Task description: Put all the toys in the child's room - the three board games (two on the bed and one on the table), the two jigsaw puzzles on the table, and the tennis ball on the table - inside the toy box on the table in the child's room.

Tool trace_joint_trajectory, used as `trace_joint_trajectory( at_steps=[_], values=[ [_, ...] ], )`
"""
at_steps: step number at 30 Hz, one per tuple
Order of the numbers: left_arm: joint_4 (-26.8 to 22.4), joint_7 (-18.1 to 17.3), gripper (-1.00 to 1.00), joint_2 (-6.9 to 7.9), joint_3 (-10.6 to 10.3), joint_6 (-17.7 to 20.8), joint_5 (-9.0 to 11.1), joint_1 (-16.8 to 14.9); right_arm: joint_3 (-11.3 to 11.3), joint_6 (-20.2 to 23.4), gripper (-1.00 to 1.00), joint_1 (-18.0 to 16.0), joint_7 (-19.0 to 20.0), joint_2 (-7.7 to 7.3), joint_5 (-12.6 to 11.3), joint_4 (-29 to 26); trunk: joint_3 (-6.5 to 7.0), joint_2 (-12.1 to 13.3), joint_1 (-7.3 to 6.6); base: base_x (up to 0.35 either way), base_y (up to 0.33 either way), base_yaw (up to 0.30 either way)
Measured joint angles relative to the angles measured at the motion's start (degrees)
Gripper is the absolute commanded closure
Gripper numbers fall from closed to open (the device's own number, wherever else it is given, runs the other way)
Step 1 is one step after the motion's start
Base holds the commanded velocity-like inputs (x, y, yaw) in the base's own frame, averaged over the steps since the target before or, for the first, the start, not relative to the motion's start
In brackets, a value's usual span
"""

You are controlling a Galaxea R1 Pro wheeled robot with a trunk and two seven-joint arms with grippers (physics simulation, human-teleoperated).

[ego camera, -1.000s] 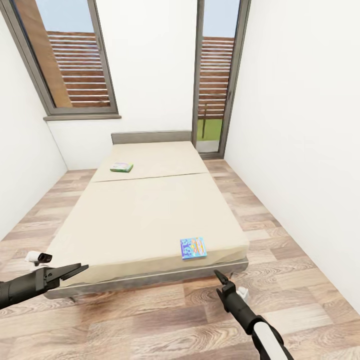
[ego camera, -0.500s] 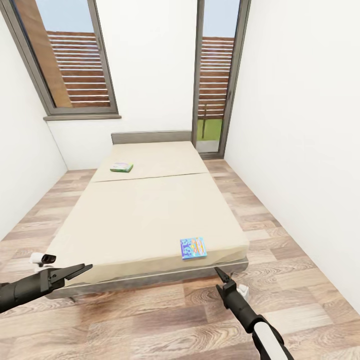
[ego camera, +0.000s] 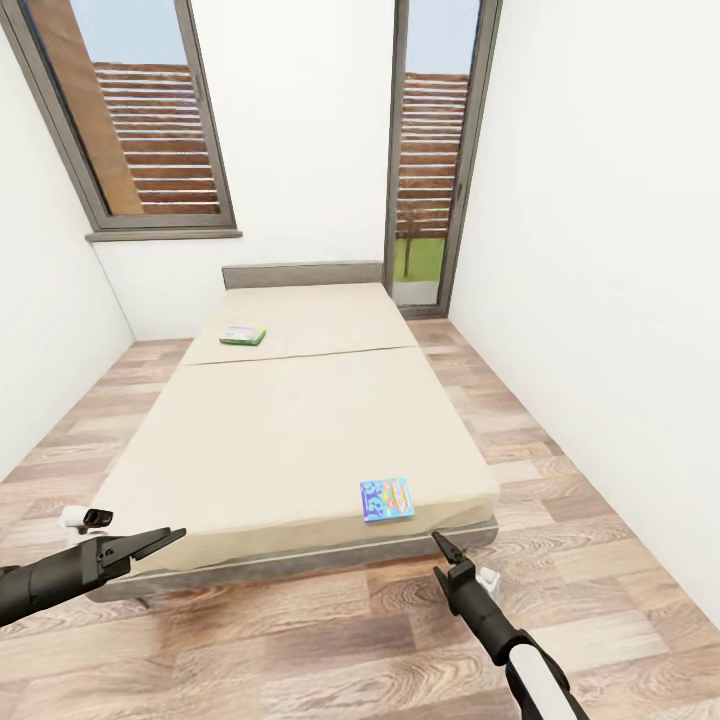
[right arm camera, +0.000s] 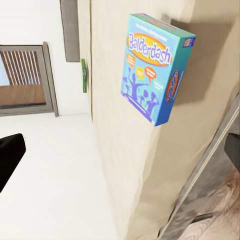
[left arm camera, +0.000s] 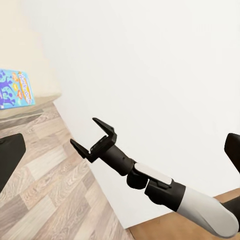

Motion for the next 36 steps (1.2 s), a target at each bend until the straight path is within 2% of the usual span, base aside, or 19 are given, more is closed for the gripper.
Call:
trace_joint_trajectory(
  at_steps=[10,19,36],
  values=[
    [0.0,0.0,-1.0,-0.07,0.0,0.0,0.1,0.0,-0.1,-1.6,-1.0,0.0,3.8,-0.06,0.0,0.0,0.0,0.0,-0.01,0.032,0.0,0.0],
    [0.0,0.0,-1.0,0.01,0.1,0.1,0.1,0.0,-0.1,-3.1,-1.0,0.0,4.3,-0.08,0.1,0.1,0.0,0.0,-0.01,0.116,0.0,0.0],
    [0.0,0.0,-1.0,-0.52,0.0,0.3,1.0,0.0,0.0,-3.2,-1.0,0.4,4.7,-0.22,0.0,0.7,0.0,0.0,0.0,0.011,0.0,0.0]
  ],
)
